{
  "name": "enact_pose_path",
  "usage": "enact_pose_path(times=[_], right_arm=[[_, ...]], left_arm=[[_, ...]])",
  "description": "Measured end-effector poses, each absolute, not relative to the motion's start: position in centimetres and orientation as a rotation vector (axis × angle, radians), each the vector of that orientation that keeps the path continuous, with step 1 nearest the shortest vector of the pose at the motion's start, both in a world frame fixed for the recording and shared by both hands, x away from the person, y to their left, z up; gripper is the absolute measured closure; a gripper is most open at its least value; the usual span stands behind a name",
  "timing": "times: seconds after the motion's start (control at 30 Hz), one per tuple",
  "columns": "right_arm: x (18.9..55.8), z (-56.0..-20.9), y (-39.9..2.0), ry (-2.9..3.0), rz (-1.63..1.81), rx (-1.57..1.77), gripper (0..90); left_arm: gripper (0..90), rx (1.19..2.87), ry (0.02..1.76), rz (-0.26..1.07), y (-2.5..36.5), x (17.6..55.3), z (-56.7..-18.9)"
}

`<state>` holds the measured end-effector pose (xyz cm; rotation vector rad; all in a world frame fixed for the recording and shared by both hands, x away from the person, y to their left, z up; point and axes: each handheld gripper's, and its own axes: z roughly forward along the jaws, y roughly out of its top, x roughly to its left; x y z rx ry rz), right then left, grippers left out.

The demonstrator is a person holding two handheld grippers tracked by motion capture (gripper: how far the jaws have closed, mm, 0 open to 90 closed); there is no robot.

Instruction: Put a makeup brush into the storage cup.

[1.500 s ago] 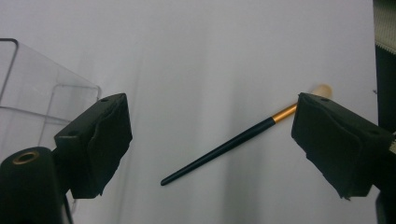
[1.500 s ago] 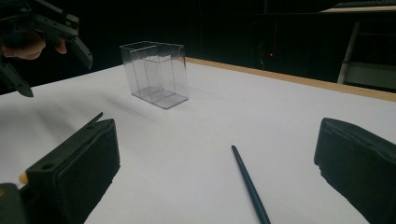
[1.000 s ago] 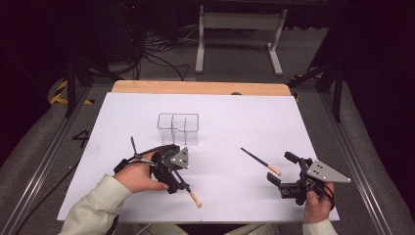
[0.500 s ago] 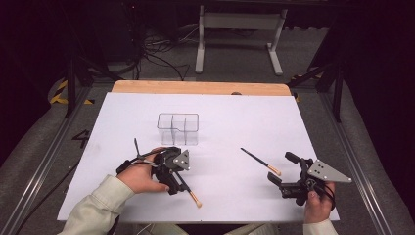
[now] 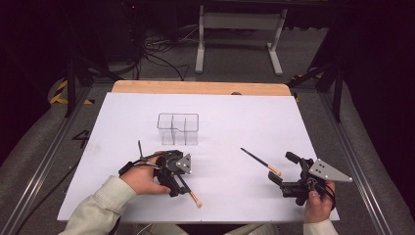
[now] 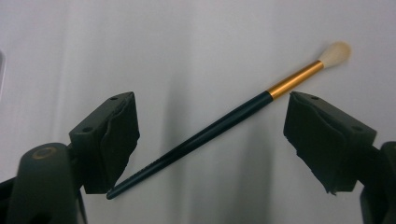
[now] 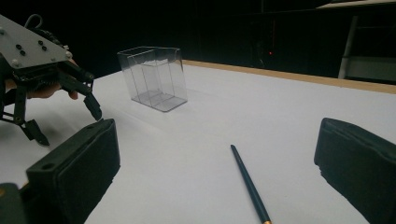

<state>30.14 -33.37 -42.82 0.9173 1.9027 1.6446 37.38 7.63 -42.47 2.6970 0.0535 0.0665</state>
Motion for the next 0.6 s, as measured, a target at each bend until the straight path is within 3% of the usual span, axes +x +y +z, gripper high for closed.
enact_pose_path(times=[0.6], right_arm=[[30.15,-42.83,-33.44,1.905,1.659,0.928,0.5]], left_arm=[[28.2,2.727,0.007,0.035,7.09,37.42,-43.24]])
